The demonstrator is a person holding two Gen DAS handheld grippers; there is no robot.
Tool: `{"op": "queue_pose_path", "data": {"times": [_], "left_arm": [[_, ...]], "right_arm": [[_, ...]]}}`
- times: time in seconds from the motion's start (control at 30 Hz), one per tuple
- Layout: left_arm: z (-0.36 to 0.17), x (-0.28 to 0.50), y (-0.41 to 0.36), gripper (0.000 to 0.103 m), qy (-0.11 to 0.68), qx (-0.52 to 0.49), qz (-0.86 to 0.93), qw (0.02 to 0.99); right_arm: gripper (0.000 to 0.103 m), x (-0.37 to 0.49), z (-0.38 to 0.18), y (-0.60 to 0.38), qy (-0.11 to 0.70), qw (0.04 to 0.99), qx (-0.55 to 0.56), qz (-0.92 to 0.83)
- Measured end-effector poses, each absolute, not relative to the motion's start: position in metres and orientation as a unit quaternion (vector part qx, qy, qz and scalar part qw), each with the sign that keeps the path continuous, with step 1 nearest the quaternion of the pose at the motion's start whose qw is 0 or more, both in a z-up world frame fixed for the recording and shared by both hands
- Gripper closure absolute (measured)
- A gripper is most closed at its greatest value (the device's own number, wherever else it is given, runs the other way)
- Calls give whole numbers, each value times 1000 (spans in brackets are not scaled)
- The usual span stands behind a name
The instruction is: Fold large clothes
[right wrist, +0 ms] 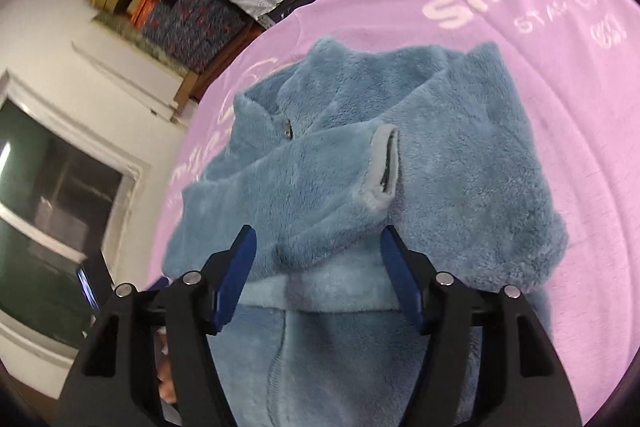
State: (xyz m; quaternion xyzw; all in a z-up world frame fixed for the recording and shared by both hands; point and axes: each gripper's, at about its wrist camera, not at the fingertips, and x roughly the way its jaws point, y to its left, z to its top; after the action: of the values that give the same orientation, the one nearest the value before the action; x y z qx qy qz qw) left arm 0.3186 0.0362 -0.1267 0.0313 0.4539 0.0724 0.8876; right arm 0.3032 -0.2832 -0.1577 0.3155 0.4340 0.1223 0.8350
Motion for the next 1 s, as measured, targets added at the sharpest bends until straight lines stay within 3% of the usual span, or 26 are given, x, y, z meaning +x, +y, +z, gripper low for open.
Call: {"op": "queue_pose_path", "data": {"times": [0.03,0.07,0.1,0.23,0.3,0.47,0.53,0.67,0.83,1.0], "left_arm": [[-127,318,35,11,452,34,73,888],[-126,318,35,11,451,35,72,889],[-126,318,35,14,449,34,71,890],[-123,315,36,28,447,21,59,892],[-122,314,35,30,446,25,59,893],[-124,314,34,28,450,31,60,890],[-124,314,34,26,452,30,60,890],[-117,304,36,26,448,29,61,892],[-90,274,42,27,392,34,95,915],[-60,287,20,27,387,6,31,922]], "right_arm": [[57,305,-156,-283,431,839,312,116],[91,306,-153,-281,428,845,302,109],[96,307,-148,-279,420,851,296,109],[96,288,-115,-261,363,897,225,113],[96,287,-120,-260,376,899,203,101],[96,288,-170,-275,436,868,228,69],[93,286,-167,-276,434,867,231,73],[78,269,-150,-288,407,882,233,56],[78,258,-119,-305,364,899,235,52],[79,284,-99,-278,368,899,219,89]]}}
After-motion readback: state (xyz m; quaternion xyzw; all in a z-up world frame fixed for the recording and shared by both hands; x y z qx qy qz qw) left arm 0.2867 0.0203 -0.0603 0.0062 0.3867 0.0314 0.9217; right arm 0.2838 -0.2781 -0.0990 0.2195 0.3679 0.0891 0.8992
